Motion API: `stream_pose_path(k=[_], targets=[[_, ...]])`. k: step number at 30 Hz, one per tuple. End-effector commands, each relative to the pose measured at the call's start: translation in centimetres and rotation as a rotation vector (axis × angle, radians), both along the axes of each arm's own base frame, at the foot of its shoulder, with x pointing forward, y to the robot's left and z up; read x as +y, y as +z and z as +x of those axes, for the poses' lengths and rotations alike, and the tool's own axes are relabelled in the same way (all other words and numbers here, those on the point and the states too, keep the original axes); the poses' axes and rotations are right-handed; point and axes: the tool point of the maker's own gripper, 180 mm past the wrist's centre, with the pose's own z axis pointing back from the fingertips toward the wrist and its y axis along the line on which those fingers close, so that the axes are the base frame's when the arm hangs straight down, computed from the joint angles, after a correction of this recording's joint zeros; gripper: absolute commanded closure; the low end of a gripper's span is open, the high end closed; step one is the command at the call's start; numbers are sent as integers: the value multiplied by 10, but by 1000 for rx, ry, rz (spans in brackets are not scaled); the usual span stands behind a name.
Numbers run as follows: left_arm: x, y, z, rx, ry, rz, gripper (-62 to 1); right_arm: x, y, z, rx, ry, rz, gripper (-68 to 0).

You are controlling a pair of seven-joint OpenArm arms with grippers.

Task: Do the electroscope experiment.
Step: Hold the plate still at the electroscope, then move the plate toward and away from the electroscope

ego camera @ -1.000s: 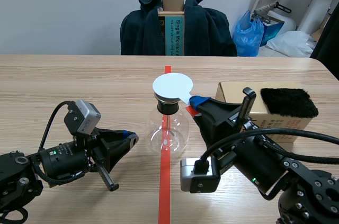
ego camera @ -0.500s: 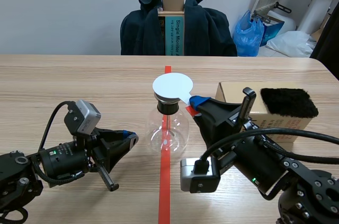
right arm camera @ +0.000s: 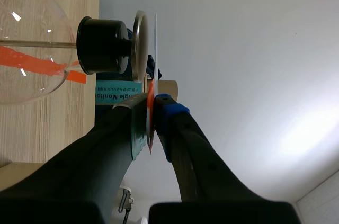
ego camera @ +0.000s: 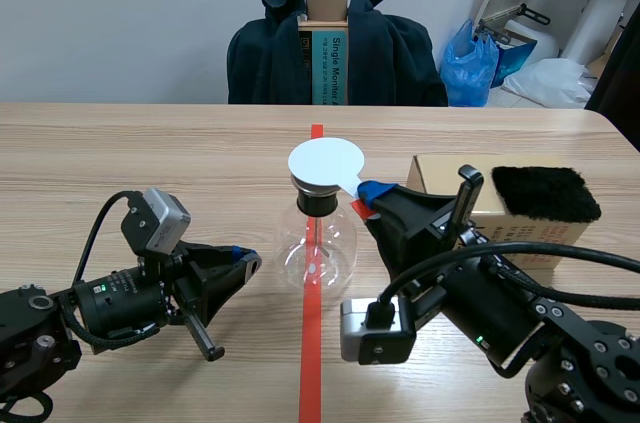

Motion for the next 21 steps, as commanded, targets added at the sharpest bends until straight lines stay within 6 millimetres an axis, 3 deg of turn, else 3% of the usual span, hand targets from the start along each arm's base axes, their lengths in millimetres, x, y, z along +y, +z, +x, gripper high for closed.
stream_pose_path(k=[1,12,21], targets=[[-5,14,5,-35,-1,-40,-28,-3,10,5,-34,-8,7,-7],[-5,14,5,-35,-1,-40,-28,-42,13,32,-35,-275,28,-7],[-5,14,5,-35,-1,-40,-28,-70,14,44,-36,-441,41,-7]])
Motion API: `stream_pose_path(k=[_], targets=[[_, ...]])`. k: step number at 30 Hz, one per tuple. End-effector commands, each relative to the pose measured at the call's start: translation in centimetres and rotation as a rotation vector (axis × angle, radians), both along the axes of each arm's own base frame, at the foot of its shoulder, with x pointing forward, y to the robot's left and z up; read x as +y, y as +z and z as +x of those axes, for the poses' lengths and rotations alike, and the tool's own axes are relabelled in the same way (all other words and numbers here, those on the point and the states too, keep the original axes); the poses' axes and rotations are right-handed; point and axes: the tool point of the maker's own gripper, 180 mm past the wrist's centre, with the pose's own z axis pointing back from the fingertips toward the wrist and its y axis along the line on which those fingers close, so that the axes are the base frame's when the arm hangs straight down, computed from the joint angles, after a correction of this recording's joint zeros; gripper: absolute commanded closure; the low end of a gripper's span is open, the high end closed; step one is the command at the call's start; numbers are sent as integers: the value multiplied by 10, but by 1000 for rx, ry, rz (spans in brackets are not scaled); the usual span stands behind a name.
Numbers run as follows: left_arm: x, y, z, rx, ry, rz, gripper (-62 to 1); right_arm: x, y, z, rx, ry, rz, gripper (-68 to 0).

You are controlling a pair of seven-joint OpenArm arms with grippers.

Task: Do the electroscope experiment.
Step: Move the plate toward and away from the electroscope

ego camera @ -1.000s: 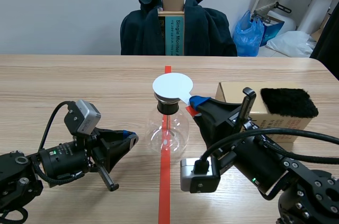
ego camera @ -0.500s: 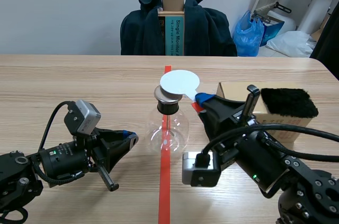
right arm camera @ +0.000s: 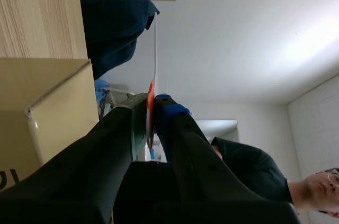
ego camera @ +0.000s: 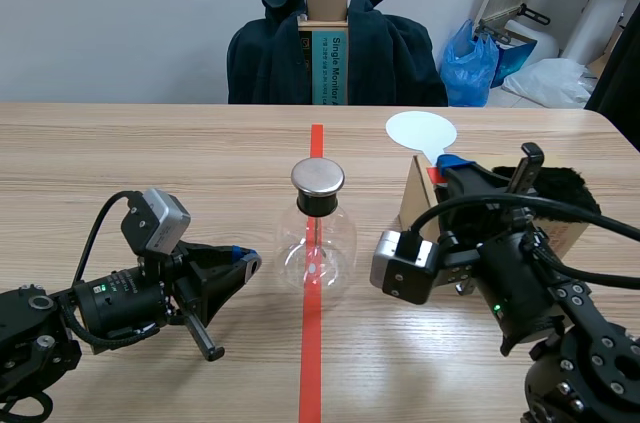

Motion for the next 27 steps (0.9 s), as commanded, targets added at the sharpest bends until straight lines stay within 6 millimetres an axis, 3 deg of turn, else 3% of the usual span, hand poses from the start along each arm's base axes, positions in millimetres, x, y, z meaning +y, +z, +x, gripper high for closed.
stream_pose_path(k=[1,10,27], targets=[[-5,14,5,-35,-1,-40,-28,-4,11,4,-35,-10,6,-7],[-5,14,5,-35,-1,-40,-28,1,11,3,-35,17,4,-7],[-5,14,5,-35,-1,-40,-28,53,8,-25,-33,343,-22,-7]])
